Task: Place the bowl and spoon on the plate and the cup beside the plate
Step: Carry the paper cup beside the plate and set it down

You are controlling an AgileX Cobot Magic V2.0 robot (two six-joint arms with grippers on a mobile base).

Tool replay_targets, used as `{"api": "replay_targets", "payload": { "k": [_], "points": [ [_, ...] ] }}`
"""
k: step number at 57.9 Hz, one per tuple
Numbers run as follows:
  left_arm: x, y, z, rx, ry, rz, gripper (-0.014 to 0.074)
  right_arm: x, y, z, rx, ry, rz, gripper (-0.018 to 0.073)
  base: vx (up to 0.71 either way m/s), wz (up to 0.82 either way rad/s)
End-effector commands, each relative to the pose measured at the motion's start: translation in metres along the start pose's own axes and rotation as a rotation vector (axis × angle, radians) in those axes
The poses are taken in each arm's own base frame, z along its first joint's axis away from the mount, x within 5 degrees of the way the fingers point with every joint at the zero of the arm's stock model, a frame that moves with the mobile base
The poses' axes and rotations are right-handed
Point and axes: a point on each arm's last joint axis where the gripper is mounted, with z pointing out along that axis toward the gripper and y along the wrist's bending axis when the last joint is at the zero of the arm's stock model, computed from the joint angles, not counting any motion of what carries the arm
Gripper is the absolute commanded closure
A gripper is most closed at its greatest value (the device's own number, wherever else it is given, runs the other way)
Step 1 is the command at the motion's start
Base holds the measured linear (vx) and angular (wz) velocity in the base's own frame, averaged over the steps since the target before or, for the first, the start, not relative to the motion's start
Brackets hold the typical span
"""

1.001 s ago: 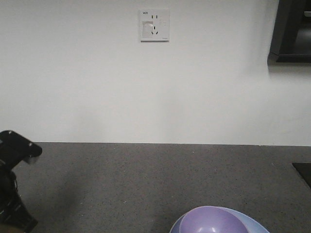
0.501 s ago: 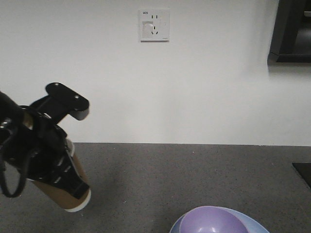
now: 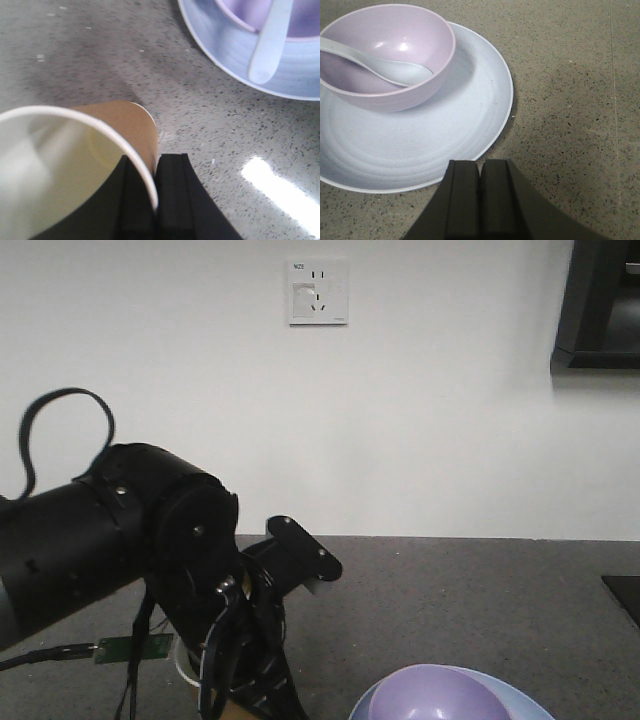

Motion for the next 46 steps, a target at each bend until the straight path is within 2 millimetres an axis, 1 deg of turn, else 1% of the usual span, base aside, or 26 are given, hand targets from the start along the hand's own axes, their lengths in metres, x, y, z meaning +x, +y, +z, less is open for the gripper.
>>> {"api": "replay_targets", "payload": {
  "k": [1,6,17,22,31,46],
  "points": [
    [-0.004,-0.003,-0.020,-0.020,-0.073,0.016,0.0596,-0.015,-0.002,-0.005,0.014,-0.099,0.000,0.0568,0.00,0.00],
    [-0.006,-0.004,-0.021,-0.021,-0.079,0.028,0.0596,-0.015,-0.002,-0.005,0.014,-0.099,0.000,0.0568,0.00,0.00],
    [-0.016,-0.002,-0.043,-0.025,-0.157,0.029,0.0596,-0.015,-0.002,-0.005,0.015,-0.100,0.000,0.0568,0.00,0.00],
    [-0.018,-0.003,-0.046,-0.012,-0.171,0.024,0.0596,-0.015,-0.002,-0.005,0.015,-0.100,0.000,0.0568,0.00,0.00],
    [-0.020,-0.007,-0.042,0.027,-0.167,0.017,0.0596,-0.015,-0.002,-0.005,0.015,-0.100,0.000,0.0568,0.00,0.00],
    [-0.025,-0.011,-0.025,0.081,-0.135,0.006,0.0596,-0.015,-0.002,-0.005,0.015,-0.100,0.000,0.0568,0.00,0.00]
  ]
}}
